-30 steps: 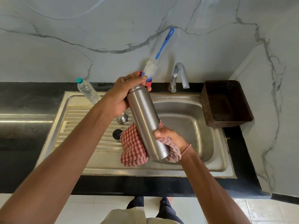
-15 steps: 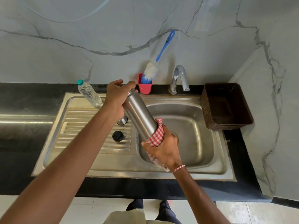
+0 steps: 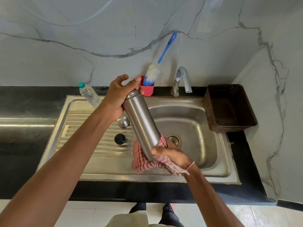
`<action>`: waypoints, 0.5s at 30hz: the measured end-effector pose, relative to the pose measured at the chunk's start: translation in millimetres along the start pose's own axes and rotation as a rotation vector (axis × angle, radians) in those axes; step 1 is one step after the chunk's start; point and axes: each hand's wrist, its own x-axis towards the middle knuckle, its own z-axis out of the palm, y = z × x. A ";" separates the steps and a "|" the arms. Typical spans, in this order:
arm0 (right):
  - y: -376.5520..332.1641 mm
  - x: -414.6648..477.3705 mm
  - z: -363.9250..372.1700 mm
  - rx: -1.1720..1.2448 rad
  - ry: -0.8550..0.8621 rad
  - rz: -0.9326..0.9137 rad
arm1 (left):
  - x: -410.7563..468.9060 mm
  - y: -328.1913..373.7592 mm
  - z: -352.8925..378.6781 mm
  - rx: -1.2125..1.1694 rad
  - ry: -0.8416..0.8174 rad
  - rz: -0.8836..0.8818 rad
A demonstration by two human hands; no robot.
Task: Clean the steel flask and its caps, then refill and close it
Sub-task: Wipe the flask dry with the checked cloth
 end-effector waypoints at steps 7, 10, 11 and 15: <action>-7.3 7.1 22.2 -0.534 0.559 -0.238 | 1.1 -8.8 6.1 0.077 0.369 0.073; -4.1 11.7 25.2 -0.427 0.649 -0.218 | -2.3 -14.1 13.1 0.130 0.340 0.158; -2.2 14.0 24.7 -0.370 0.665 -0.202 | -3.8 -15.1 16.0 0.154 0.332 0.180; -1.5 20.3 16.5 -0.104 0.671 -0.135 | -7.1 -17.2 24.6 0.225 0.320 0.242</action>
